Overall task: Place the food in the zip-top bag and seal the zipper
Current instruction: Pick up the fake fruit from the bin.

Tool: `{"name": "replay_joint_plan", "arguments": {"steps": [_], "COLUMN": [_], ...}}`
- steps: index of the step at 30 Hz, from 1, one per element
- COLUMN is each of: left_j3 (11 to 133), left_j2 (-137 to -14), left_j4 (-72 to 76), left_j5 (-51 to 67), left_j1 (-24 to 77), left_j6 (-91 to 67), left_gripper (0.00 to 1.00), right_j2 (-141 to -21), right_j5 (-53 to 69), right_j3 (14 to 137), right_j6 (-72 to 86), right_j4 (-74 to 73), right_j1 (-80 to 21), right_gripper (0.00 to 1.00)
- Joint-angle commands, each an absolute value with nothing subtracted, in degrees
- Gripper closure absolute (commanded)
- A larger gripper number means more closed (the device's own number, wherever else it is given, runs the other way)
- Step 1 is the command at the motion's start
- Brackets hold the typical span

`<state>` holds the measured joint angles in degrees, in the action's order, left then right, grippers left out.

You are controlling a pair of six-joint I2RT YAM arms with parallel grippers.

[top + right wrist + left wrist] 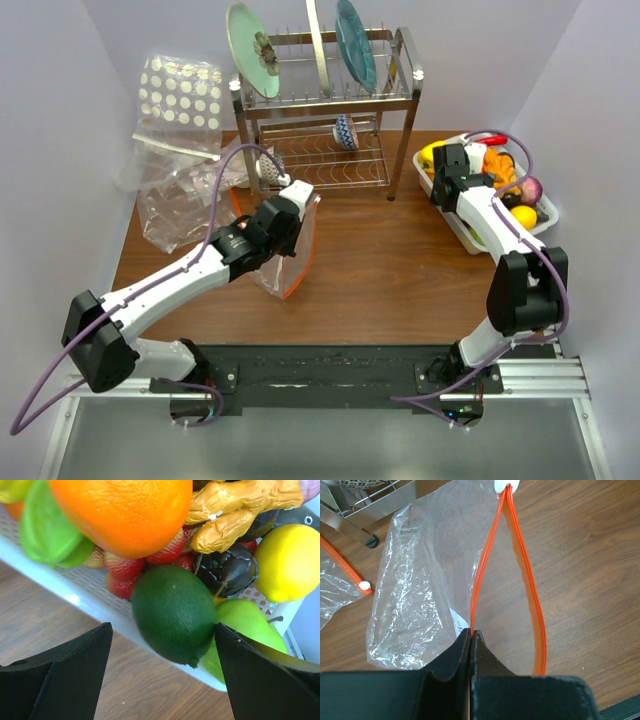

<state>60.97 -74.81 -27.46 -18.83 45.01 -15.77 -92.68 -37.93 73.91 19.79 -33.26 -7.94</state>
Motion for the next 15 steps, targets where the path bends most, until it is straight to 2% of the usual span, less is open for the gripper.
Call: {"name": "replay_joint_plan", "arguments": {"steps": [1,5,10,15], "left_j3": [60.91,61.17,61.35,61.35], "left_j2": [-75.67,-76.55,-76.99,-77.08], "left_j4": [-25.05,-25.14,-25.05,-25.05], "left_j5": [-18.28,-17.84,-17.67,-17.58], "left_j1": [44.74,44.74,44.82,44.74], "left_j6": [-14.85,-14.77,-14.59,-14.50], "left_gripper": [1.00,1.00,1.00,1.00], "right_j2": [-93.86,-95.18,-94.31,-90.45], "right_j5": [-37.53,-37.97,-39.11,-39.82], "right_j3": [75.59,75.41,75.85,76.29], "right_j6": [20.13,20.21,19.78,19.16], "right_j4": [-30.68,-29.97,-30.41,-31.38], "right_j1": [-6.16,-5.45,-5.45,-5.45], "right_gripper": [0.16,0.19,0.39,0.43]}}
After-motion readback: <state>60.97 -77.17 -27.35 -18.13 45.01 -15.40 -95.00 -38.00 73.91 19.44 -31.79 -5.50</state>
